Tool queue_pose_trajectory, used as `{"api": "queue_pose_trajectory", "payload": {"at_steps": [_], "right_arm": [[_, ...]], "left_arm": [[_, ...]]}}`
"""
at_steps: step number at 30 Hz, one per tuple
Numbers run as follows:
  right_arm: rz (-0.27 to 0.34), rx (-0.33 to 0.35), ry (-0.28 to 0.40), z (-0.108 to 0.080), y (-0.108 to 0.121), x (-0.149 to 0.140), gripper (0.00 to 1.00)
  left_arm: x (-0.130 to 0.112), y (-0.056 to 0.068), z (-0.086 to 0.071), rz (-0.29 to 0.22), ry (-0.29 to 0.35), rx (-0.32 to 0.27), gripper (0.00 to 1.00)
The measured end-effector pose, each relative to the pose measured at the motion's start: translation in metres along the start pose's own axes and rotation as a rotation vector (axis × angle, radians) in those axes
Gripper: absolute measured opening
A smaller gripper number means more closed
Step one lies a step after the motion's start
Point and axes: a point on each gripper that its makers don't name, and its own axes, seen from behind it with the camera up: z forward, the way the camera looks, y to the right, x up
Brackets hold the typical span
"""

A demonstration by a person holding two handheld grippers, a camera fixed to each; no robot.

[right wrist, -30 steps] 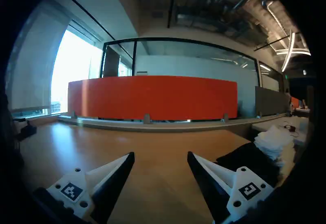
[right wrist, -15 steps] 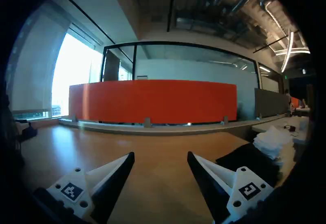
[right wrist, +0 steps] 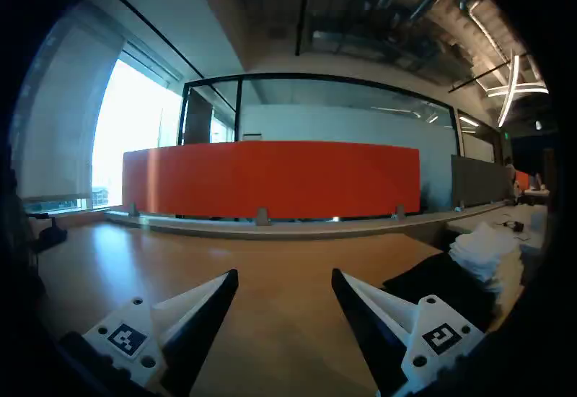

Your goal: Fold towel

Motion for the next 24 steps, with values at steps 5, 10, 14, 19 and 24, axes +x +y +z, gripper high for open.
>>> {"api": "queue_pose_trajectory", "payload": {"at_steps": [5,10,14,19,24], "right_arm": [[0.001,0.0,0.0,0.0,0.0005,-0.0004,1.0],[0.001,0.0,0.0,0.0001,0.0007,-0.0003,1.0],[0.001,0.0,0.0,-0.0003,0.0009,0.0003,1.0],[0.0,0.0,0.0,0.0,0.0011,0.0006,1.0],[0.001,0.0,0.0,0.0,0.0009,0.0004,1.0]], "left_arm": [[-0.0004,-0.0001,-0.0001,0.0,0.0,0.0,0.97],[-0.0007,0.0004,-0.0002,0.0,0.0,0.0,0.97],[-0.0012,0.0003,0.0,0.0,0.0,0.0,0.97],[-0.0015,0.0003,0.0002,0.0,0.0,0.0,0.97],[-0.0023,0.0004,0.0003,0.0,0.001,0.0,0.97]]}}
